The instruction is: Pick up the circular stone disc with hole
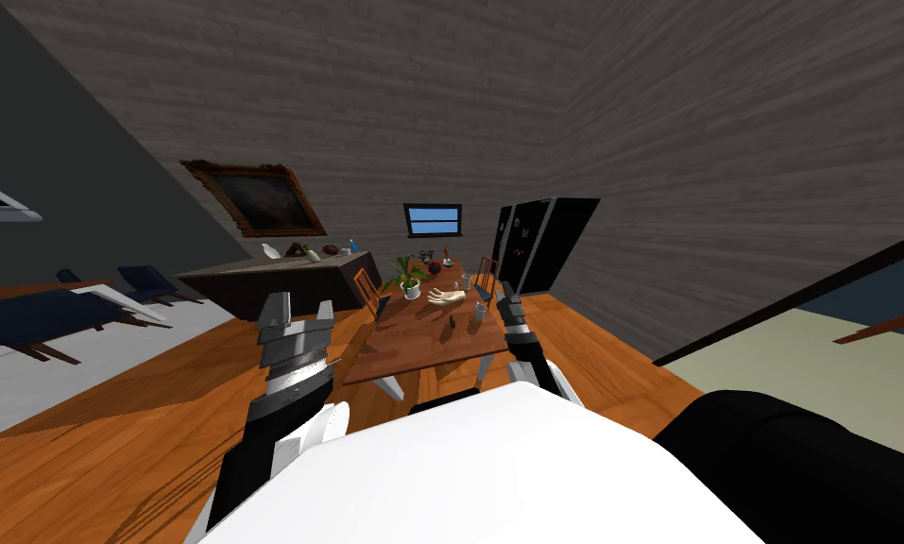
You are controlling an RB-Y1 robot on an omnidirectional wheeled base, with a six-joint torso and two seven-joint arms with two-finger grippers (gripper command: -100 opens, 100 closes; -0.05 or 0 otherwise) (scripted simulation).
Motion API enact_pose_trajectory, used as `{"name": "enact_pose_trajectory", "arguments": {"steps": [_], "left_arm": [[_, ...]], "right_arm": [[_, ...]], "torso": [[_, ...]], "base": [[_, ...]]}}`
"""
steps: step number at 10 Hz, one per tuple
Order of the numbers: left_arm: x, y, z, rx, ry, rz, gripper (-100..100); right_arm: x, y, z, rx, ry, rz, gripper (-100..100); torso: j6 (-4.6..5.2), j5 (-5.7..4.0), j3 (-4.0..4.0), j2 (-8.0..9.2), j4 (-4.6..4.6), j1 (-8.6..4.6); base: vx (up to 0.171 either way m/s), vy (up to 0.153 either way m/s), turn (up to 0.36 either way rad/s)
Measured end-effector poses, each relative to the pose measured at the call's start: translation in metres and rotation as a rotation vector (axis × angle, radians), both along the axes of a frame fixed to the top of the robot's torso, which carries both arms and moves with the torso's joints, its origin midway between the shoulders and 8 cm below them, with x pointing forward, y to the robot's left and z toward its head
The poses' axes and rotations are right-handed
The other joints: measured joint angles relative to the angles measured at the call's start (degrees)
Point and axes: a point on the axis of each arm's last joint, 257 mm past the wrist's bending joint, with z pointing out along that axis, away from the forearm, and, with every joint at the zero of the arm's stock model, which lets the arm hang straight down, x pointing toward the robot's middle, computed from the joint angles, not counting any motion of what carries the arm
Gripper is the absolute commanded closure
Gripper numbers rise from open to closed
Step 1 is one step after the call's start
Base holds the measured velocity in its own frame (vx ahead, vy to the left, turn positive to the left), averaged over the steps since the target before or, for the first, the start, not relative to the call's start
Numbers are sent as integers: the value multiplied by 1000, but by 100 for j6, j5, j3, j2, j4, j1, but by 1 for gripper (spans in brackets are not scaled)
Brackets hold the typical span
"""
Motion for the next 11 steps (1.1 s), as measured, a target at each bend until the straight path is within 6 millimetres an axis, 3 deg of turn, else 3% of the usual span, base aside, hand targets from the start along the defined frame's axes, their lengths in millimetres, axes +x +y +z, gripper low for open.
{"name": "enact_pose_trajectory", "arguments": {"steps": [4,8,11], "left_arm": [[0,0,0,0,0,0,0],[0,0,0,0,0,0,0],[0,0,0,0,0,0,0]], "right_arm": [[10,0,-23,-28,74,51,-100],[34,-7,-74,-1,215,96,-100],[48,-18,-107,43,308,105,-100]], "torso": [[0,11,16,29,6,53],[0,14,22,39,8,66],[0,9,11,17,4,39]], "base": [[-71,133,-34],[-104,181,-52],[-56,112,-32]]}}
